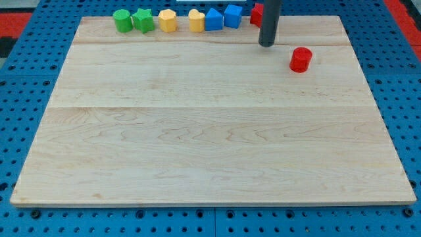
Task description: Move red circle towards red star
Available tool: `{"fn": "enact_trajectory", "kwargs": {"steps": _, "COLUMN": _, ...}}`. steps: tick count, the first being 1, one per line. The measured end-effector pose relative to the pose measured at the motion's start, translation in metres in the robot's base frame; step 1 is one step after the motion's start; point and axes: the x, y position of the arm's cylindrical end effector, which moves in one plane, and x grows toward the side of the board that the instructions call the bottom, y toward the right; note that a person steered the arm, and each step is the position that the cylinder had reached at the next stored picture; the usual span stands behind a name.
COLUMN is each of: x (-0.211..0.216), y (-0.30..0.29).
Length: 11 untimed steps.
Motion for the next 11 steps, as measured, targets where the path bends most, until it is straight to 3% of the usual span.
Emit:
{"fn": "enact_trajectory", "kwargs": {"steps": 2, "x": 0.065, "y": 0.005}}
{"fn": "enact_trajectory", "kwargs": {"steps": 3, "x": 0.077, "y": 0.034}}
{"fn": "enact_trajectory", "kwargs": {"steps": 4, "x": 0.071, "y": 0.067}}
{"fn": "enact_trajectory", "kwargs": {"steps": 8, "x": -0.004, "y": 0.073}}
{"fn": "enact_trajectory", "kwargs": {"steps": 10, "x": 0.019, "y": 0.044}}
{"fn": "enact_trajectory", "kwargs": {"steps": 11, "x": 0.006, "y": 0.025}}
